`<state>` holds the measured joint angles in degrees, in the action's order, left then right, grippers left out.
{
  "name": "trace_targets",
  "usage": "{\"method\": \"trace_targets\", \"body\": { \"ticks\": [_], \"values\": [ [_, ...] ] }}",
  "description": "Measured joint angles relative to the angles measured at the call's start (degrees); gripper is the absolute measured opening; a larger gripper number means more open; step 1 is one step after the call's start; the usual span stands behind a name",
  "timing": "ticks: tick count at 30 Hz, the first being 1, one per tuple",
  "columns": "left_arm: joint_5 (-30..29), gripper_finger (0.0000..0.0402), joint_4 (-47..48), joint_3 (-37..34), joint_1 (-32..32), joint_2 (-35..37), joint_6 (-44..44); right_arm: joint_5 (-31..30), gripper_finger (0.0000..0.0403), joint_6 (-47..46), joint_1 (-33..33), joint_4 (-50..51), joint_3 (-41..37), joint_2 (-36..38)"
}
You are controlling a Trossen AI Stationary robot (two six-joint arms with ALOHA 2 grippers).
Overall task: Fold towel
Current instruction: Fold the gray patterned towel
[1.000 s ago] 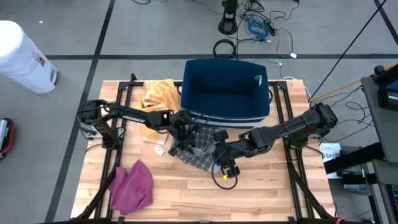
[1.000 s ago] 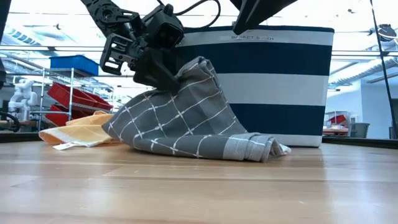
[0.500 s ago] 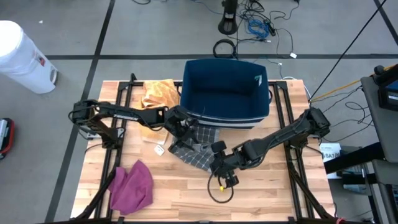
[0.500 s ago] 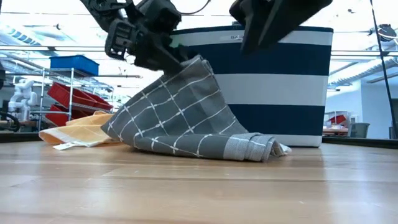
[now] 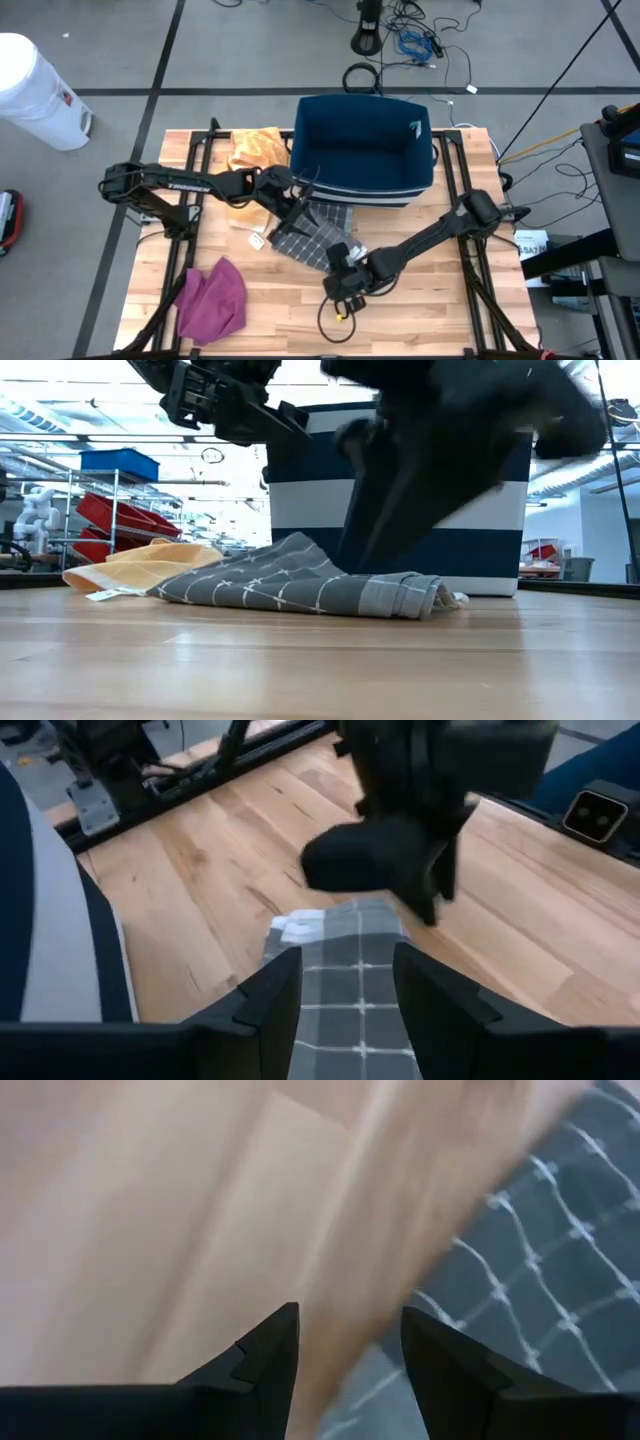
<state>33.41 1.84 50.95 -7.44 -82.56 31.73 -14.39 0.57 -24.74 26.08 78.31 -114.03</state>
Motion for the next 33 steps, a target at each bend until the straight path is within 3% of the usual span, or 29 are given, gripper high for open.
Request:
{"method": "trace_targets", "body": {
  "ticks": [6,18,23,26,31,33],
  "values": [
    [-0.09,0.0166,0.73,0.03,3.49,0.15,-0.31,-9.38,0.0162,0.83,0.26,-3.54,-0.01,-1.86],
    [-8.62,0.0165,5.28,0.03,11.23,0.20,-3.26,-3.13,0.0162,-0.89,4.41,-8.09,0.04,-4.28],
    [-14.77,0.0165,8.98,0.03,13.90,0.20,-4.40,-4.53,0.0157,-2.15,4.79,-5.46,0.26,-6.58],
    [-16.18,0.0165,11.03,0.03,14.88,0.19,-5.40,-4.68,0.0124,-3.10,4.26,-2.68,0.38,-6.64],
    [-16.61,0.0165,12.40,0.03,15.64,0.20,-6.97,-2.11,0.0016,-2.95,1.15,3.24,0.19,-5.20],
    [-16.84,0.0165,12.83,0.03,15.80,0.20,-7.34,-1.64,0.0012,-4.95,-0.51,5.89,0.19,-4.65]
  ]
}}
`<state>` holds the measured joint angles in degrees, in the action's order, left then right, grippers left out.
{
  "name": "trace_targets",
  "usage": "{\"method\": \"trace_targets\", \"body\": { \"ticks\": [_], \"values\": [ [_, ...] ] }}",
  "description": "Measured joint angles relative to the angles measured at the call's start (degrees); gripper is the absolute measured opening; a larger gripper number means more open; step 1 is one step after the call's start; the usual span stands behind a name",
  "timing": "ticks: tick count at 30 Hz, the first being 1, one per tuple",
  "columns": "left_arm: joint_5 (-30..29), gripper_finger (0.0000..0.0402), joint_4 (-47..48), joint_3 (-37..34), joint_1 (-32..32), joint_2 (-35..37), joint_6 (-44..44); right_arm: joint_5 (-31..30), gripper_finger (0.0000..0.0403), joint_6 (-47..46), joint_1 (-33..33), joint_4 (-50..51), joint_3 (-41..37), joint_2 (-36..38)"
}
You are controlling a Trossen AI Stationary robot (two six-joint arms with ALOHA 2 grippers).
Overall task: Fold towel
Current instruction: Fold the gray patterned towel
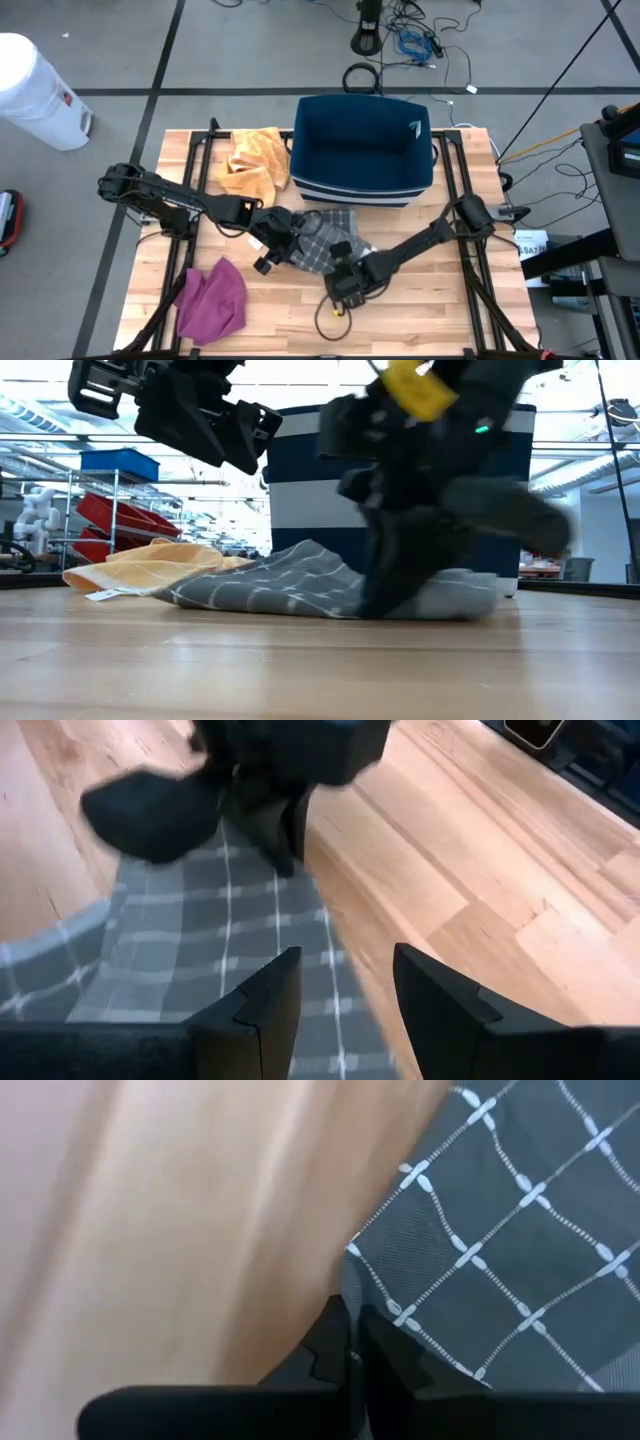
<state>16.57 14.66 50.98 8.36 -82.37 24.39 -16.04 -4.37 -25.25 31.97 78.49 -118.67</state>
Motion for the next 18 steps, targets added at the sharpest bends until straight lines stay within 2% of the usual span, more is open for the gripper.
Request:
{"method": "trace_targets", "body": {
  "ticks": [8,11,18],
  "values": [
    [-1.22,0.0165,-2.18,0.00,-0.02,-0.17,-0.65,6.30,0.0004,-13.09,-6.39,7.57,-0.20,2.10],
    [-1.28,0.0165,-6.16,0.00,-0.02,-1.64,-2.33,8.90,0.0005,-16.87,-8.93,7.26,-0.30,2.97],
    [1.06,0.0165,-19.38,0.00,-0.02,-10.50,-8.57,7.91,0.0005,-23.48,-13.15,4.16,-0.35,3.85]
  ]
}}
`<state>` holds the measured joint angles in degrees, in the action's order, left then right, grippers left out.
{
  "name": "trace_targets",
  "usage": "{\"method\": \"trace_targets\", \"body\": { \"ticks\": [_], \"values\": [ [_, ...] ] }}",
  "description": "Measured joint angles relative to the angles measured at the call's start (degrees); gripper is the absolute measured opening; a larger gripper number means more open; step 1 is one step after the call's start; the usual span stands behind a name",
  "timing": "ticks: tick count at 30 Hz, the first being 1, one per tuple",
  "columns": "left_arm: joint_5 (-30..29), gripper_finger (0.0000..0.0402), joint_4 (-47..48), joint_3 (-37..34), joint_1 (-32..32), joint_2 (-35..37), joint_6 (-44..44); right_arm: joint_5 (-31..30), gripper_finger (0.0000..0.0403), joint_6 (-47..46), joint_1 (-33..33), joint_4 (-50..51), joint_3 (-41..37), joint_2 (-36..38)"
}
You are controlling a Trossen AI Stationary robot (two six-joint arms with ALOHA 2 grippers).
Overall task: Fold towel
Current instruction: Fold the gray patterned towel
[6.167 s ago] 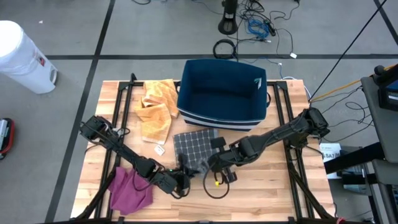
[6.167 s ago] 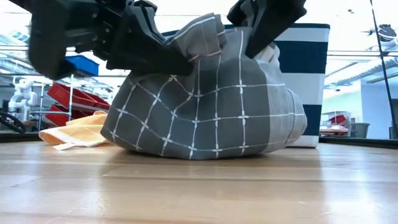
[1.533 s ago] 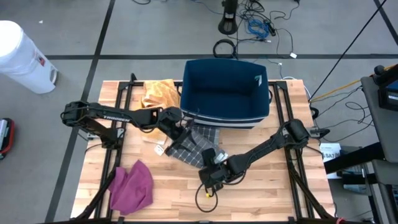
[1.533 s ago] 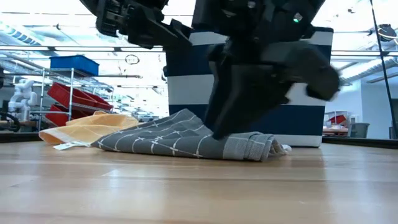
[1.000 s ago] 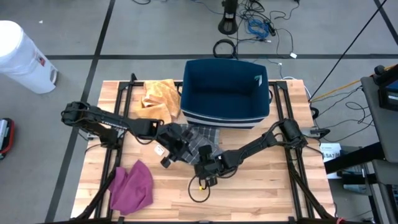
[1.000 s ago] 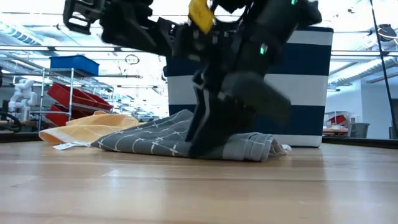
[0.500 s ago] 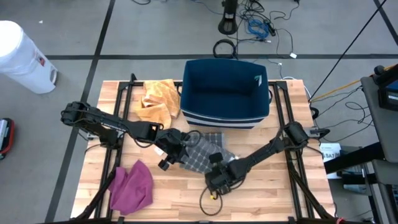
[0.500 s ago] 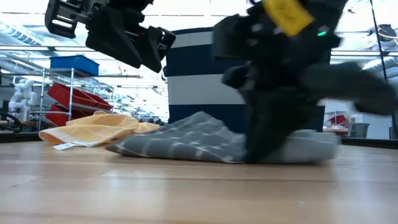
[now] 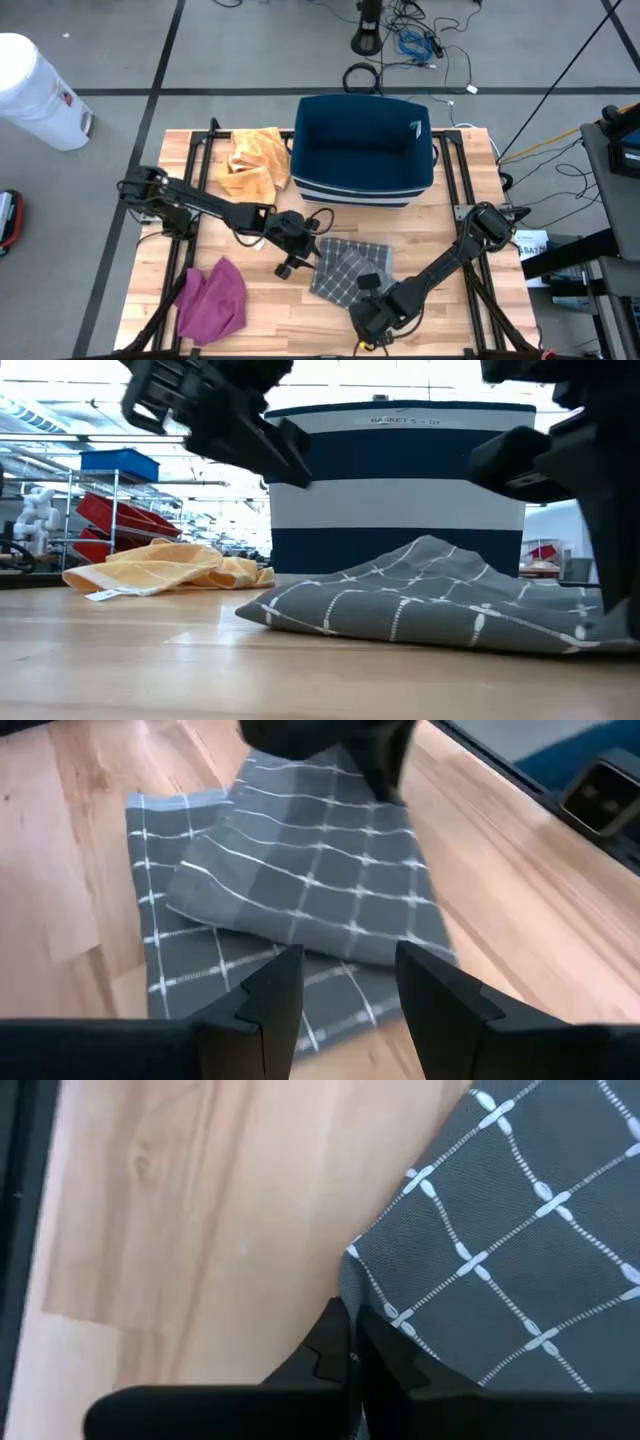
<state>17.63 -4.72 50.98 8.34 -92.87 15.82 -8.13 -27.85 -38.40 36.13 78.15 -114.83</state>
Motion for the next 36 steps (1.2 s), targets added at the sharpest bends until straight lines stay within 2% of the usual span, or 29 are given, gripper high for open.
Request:
{"method": "trace_targets", "body": {
  "ticks": [9,11,18,22,26,32,36],
  "values": [
    [0.22,0.0165,-21.96,0.00,0.00,-10.41,-13.03,-3.39,0.0037,0.44,-0.68,-4.90,0.02,0.09],
    [0.15,0.0165,-23.58,0.00,0.00,-11.43,-15.69,-4.91,0.0057,0.44,-1.23,-4.44,0.02,0.37],
    [-5.56,0.0165,-24.52,-0.02,-0.04,-12.98,-20.07,-7.24,0.0149,-1.36,-2.07,-2.84,0.09,3.25],
    [-9.27,0.0165,-24.76,-0.02,-0.21,-13.68,-20.67,-9.09,0.0183,-3.00,-2.20,-1.84,0.15,4.54],
    [-9.63,0.0165,-25.83,0.02,-1.31,-15.25,-21.91,-9.52,0.0193,-5.31,-2.49,1.20,0.15,4.59],
    [-10.18,0.0165,-30.51,-0.02,-3.09,-17.98,-23.11,-9.82,0.0187,-7.71,-3.26,2.62,0.15,4.59],
    [-6.92,0.0165,-31.26,1.36,-3.91,-18.68,-24.28,-9.82,0.0181,-9.02,-3.79,3.44,0.15,4.59]
  ]
}}
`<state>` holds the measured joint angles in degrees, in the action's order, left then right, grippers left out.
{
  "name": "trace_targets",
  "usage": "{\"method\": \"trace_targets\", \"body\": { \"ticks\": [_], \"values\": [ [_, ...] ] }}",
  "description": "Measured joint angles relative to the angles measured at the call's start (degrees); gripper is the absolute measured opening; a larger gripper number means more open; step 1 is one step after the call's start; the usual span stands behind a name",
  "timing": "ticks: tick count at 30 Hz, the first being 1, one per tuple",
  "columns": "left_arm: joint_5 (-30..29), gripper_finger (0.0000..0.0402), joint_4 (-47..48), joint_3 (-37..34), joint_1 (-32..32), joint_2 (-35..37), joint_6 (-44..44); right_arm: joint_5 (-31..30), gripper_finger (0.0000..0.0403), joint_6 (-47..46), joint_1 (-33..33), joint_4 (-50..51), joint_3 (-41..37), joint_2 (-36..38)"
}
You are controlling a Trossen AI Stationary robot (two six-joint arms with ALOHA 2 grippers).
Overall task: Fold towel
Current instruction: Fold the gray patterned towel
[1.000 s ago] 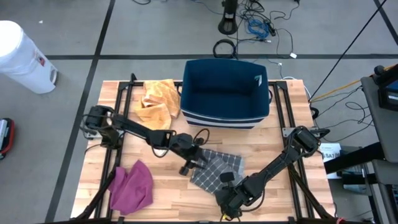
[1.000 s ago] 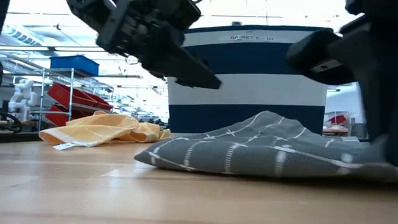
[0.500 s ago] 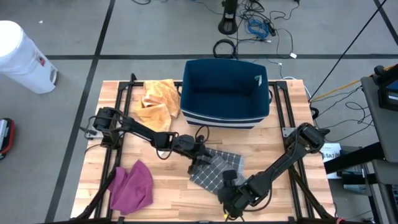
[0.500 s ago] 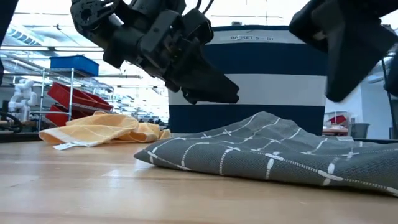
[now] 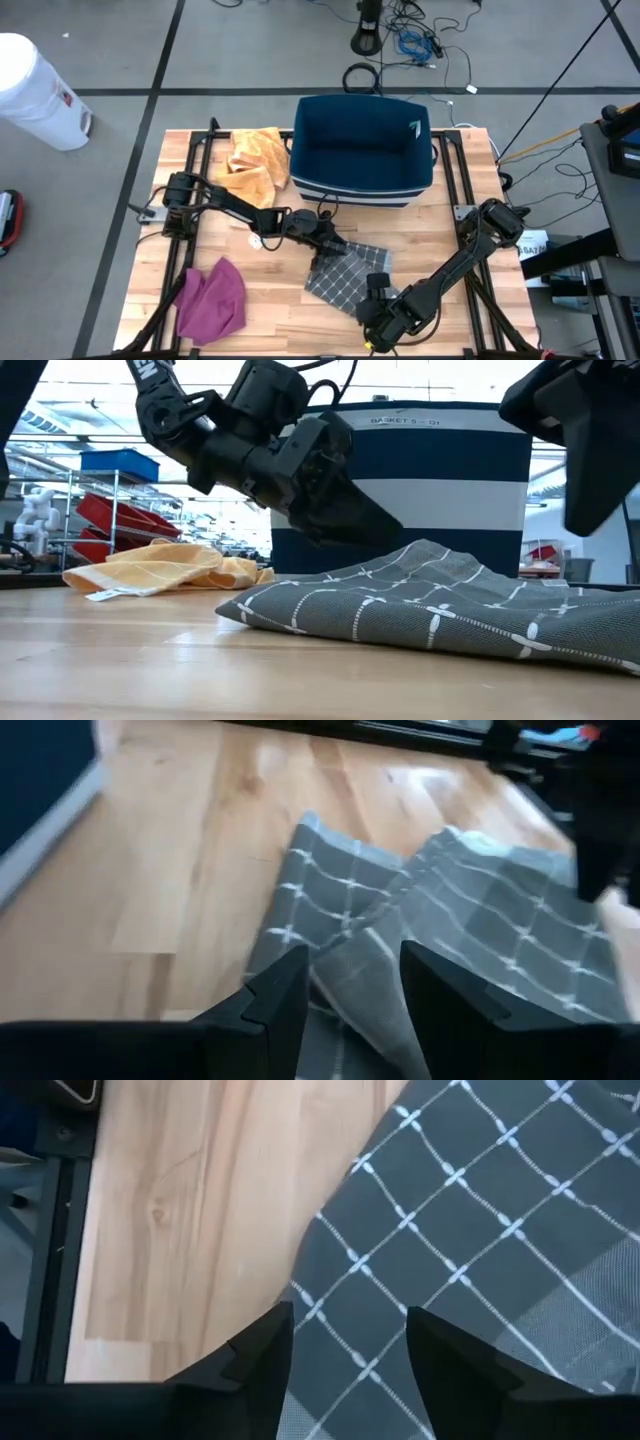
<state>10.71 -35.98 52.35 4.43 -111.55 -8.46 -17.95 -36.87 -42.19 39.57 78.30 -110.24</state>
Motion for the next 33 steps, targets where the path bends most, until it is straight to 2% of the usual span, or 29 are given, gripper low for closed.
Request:
{"method": "trace_targets", "body": {
  "ticks": [5,9,14,20,26,29,33],
  "values": [
    [3.56,0.0165,4.04,2.86,0.20,-1.28,-0.19,-0.23,0.0176,-0.06,-0.30,-0.32,0.00,0.00],
    [1.97,0.0165,8.66,5.09,0.78,-2.86,-0.08,-1.57,0.0173,0.03,-0.24,-0.39,0.00,0.02],
    [0.54,0.0165,8.72,5.96,0.98,-3.96,-0.01,-2.01,0.0173,-0.01,-0.24,-0.41,0.00,0.04],
    [-5.90,0.0165,8.39,5.98,1.27,-3.89,2.32,-3.09,0.0173,-0.01,-0.31,-0.36,0.00,0.07],
    [-5.70,0.0165,8.89,5.98,1.57,-3.98,2.94,-3.46,0.0173,0.47,-0.29,-0.19,0.00,0.07],
    [-3.93,0.0165,9.71,5.98,1.41,-4.04,2.21,-6.46,0.0173,0.64,-0.26,0.87,0.00,0.07],
    [-1.73,0.0165,10.43,5.98,1.11,-4.04,1.02,-13.70,0.0173,-0.11,-0.19,3.66,-0.05,-0.51]
  ]
}}
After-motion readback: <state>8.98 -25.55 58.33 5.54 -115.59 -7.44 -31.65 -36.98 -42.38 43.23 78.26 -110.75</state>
